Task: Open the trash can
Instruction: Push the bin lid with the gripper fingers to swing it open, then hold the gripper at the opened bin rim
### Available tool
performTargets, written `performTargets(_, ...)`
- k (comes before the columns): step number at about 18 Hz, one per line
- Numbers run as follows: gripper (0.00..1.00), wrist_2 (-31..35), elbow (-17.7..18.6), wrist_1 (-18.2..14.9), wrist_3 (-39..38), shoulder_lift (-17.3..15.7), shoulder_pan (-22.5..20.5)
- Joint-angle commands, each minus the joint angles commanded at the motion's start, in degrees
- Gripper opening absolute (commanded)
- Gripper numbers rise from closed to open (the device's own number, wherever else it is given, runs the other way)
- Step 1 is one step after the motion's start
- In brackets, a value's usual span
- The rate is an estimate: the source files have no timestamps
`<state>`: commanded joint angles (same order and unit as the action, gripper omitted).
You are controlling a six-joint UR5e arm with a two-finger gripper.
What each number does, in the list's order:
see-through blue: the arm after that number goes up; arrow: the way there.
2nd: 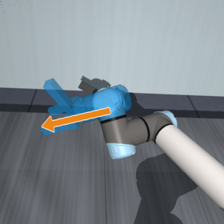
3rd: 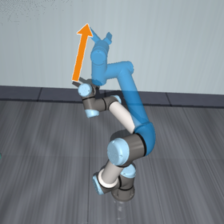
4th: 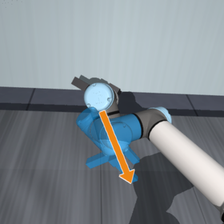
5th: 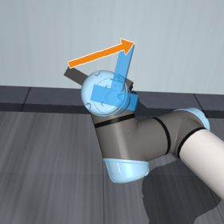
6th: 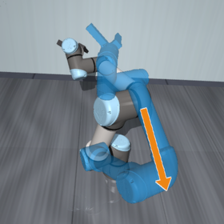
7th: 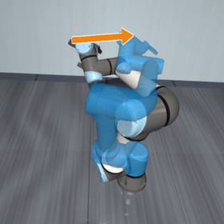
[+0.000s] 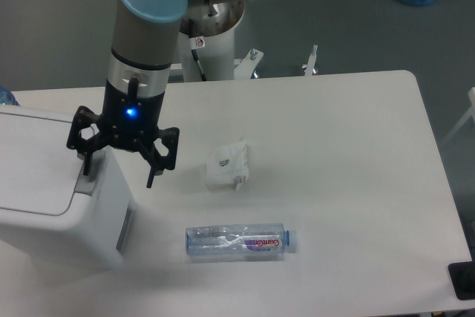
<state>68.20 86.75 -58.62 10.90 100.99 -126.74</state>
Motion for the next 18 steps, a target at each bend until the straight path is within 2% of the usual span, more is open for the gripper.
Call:
performTargets(6, 1.0, 2.63, -0.18, 0.09, 0.0, 0.26, 0.26)
performTargets(18, 1.0, 2.72, -0.26, 0.0, 0.0, 0.35, 0.26)
